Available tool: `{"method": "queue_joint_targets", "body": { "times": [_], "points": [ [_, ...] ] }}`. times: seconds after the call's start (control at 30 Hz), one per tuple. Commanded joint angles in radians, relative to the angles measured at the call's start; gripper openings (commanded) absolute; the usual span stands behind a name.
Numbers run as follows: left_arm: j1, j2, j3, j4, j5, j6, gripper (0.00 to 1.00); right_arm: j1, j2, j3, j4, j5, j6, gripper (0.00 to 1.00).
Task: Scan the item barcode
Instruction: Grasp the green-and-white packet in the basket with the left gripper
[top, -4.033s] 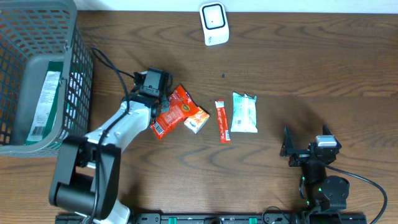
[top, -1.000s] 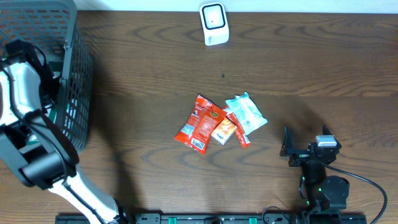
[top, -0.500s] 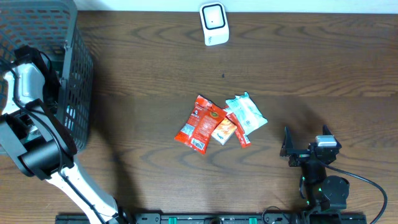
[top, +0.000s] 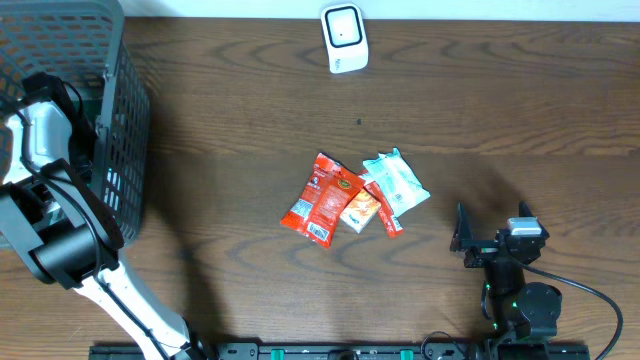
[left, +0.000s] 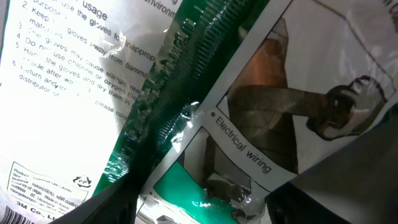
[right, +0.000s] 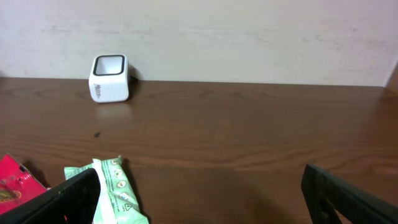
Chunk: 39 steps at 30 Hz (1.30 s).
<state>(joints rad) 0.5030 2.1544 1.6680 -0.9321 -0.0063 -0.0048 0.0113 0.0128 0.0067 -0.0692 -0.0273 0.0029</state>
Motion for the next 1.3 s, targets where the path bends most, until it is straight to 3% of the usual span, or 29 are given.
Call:
{"method": "queue_joint_targets", "body": {
  "times": [0.0, 0.1, 0.23, 0.5, 1.03, 1.27],
  "points": [
    [0.001, 0.064, -0.016, -0.012, -0.010, -0.020, 0.63, -0.011, -0.002, -0.001, -0.003, -0.004, -0.011, 0.99],
    [0.001, 0.064, -0.018, -0.006, -0.010, -0.019, 0.50, -0.011, -0.002, -0.001, -0.003, -0.004, -0.011, 0.99],
    [0.001, 0.063, -0.017, -0.001, -0.009, -0.019, 0.07, -0.011, -0.001, -0.001, -0.003, -0.004, -0.011, 0.99],
    [0.001, -0.063, -0.001, -0.016, -0.008, -0.107, 0.07, -0.011, -0.002, -0.001, -0.003, -0.004, -0.011, 0.99],
    [-0.009, -0.681, -0.001, 0.006, -0.002, -0.205, 0.07, -0.011, -0.001, -0.001, -0.003, -0.004, -0.011, 0.99],
    [-0.117, -0.959, -0.001, 0.008, -0.002, -0.238, 0.07, -0.011, -0.001, -0.001, -0.003, -0.004, -0.011, 0.99]
  ]
}}
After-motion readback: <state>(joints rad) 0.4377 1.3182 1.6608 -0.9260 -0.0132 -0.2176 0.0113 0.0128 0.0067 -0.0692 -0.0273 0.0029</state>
